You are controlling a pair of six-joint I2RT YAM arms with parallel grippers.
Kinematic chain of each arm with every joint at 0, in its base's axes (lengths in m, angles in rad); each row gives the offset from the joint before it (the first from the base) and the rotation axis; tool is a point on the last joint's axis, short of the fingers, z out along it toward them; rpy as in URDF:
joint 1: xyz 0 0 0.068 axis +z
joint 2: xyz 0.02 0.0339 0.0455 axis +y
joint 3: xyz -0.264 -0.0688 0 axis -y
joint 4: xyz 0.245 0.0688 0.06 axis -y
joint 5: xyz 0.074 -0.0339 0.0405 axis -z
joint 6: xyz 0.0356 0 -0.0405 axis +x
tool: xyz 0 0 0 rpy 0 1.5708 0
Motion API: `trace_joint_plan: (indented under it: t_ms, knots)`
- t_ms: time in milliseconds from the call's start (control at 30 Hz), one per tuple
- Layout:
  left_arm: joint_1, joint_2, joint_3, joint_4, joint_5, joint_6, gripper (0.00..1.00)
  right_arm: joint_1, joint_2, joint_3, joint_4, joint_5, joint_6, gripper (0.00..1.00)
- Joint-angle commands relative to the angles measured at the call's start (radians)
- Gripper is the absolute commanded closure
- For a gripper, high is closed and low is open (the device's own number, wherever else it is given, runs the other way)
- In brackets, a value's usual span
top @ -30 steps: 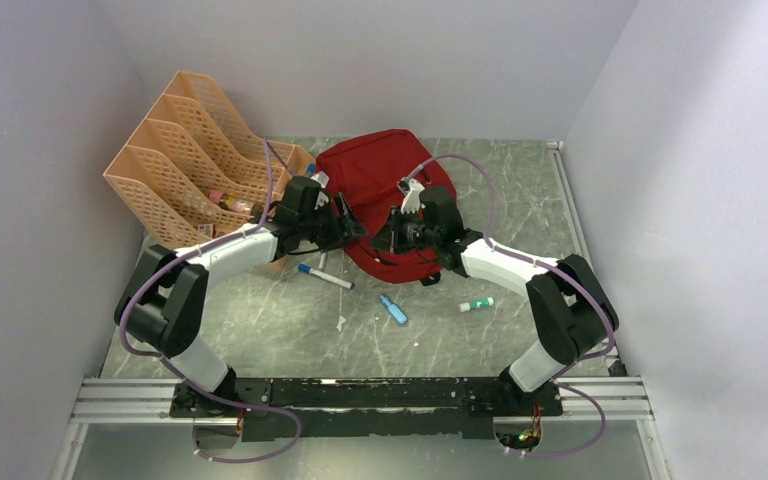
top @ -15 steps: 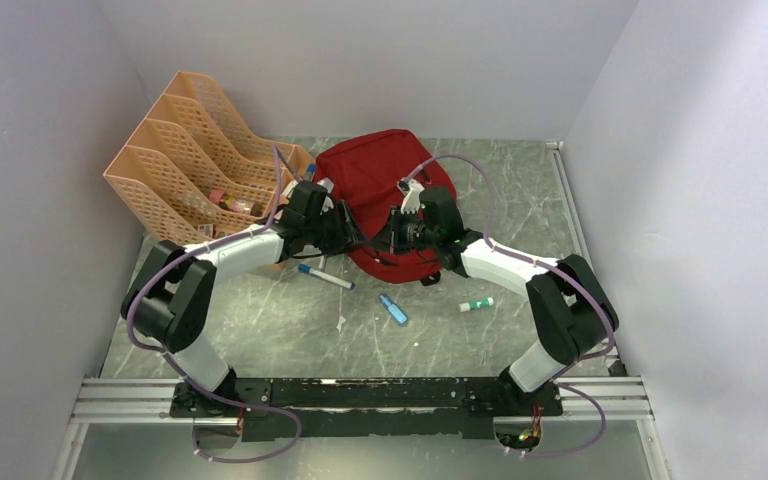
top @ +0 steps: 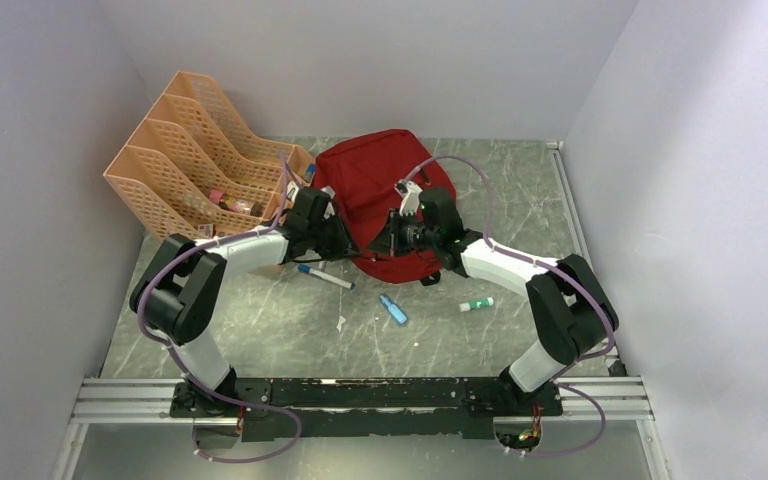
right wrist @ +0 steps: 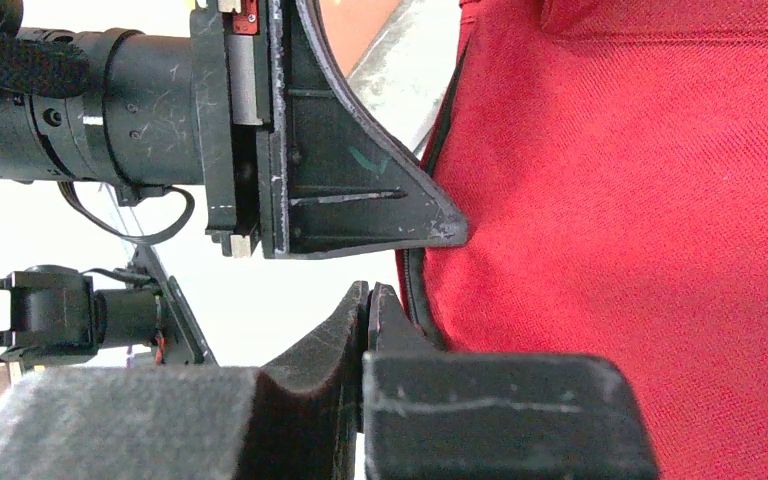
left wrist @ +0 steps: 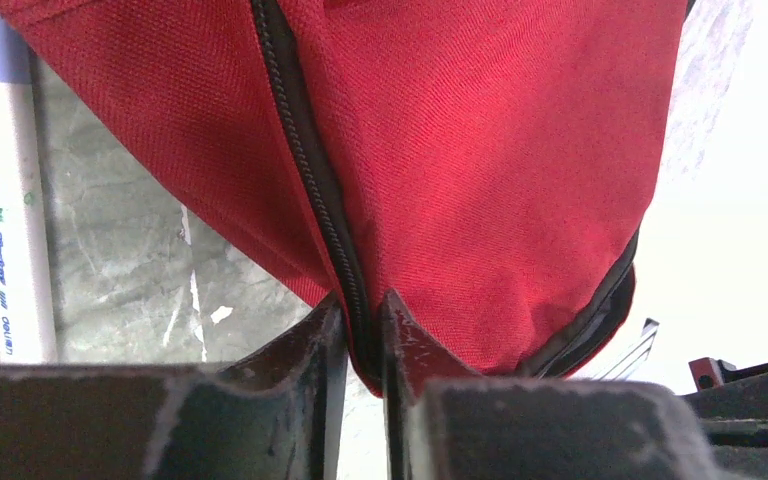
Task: Pack the student bag
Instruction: Zip the student bag at the center of the board.
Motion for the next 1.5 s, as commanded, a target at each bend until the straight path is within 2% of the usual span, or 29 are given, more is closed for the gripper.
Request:
trace_joint_plan:
  t_ms: [0, 100, 267, 667, 900, 1167, 1400, 1467]
  knots:
    - [0.002, 0.017, 0.015, 0.003, -0.02, 0.026, 0.84, 0.004, 0.012, 0.011, -0.013, -0.045, -0.034, 1.0]
    - [0.023, 0.03, 0.027, 0.001, -0.01, 0.035, 0.95, 0.003, 0.016, 0.012, -0.032, -0.059, -0.056, 1.0]
    - [0.08, 0.049, 0.064, -0.03, -0.004, 0.074, 0.95, -0.004, 0.025, 0.031, -0.09, -0.078, -0.102, 1.0]
    - [0.2, 0.047, 0.118, -0.098, -0.018, 0.156, 0.95, -0.062, -0.027, -0.006, -0.102, -0.08, -0.117, 1.0]
    - [0.237, 0.056, 0.138, -0.116, -0.017, 0.182, 0.95, -0.156, -0.081, -0.028, -0.182, -0.069, -0.154, 1.0]
    - [0.277, 0.056, 0.149, -0.128, -0.014, 0.2, 0.95, -0.222, -0.111, 0.003, -0.36, 0.037, -0.237, 1.0]
    - [0.301, 0.049, 0.152, -0.131, -0.01, 0.204, 0.95, -0.26, -0.128, 0.008, -0.445, 0.168, -0.237, 1.0]
    - [0.304, 0.046, 0.15, -0.129, -0.008, 0.205, 0.95, -0.272, -0.135, -0.002, -0.437, 0.157, -0.233, 1.0]
